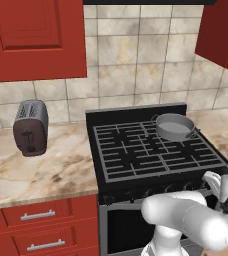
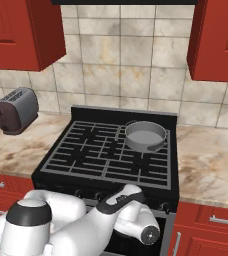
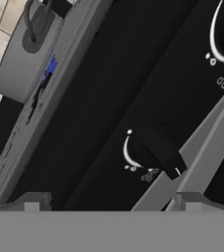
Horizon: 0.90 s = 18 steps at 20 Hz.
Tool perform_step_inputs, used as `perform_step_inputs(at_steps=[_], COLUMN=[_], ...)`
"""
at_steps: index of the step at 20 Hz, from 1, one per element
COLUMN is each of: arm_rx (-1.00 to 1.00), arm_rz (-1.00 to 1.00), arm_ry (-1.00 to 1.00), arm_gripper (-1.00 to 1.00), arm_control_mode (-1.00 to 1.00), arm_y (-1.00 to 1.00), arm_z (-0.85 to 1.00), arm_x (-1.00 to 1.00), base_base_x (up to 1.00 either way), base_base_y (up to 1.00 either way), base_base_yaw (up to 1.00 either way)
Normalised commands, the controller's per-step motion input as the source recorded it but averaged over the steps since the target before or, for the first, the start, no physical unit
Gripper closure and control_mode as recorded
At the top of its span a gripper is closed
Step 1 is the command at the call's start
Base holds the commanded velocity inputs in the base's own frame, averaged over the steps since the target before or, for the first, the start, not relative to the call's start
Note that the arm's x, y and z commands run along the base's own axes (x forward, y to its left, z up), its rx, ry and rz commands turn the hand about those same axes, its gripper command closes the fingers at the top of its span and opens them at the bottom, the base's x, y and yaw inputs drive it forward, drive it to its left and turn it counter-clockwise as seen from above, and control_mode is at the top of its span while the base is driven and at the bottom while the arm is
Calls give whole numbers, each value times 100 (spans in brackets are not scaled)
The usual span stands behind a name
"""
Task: Turn off the rear right burner of the stove.
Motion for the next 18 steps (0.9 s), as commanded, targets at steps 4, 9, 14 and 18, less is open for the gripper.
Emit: perform_step_inputs(at_steps=[4, 9, 14, 18], arm_rx=[0, 0, 0, 0], arm_rz=[0, 0, 0, -2], arm_ry=[0, 0, -1, 0], arm_gripper=[-100, -100, -100, -100], arm_control_mode=[-100, -100, -100, -100], arm_y=[-6, -26, -3, 0], arm_z=[-1, -5, -12, -9], arm_x=[13, 0, 0, 7], base_base_x=[0, 0, 0, 0], base_base_y=[0, 0, 0, 0], base_base_yaw=[0, 0, 0, 0])
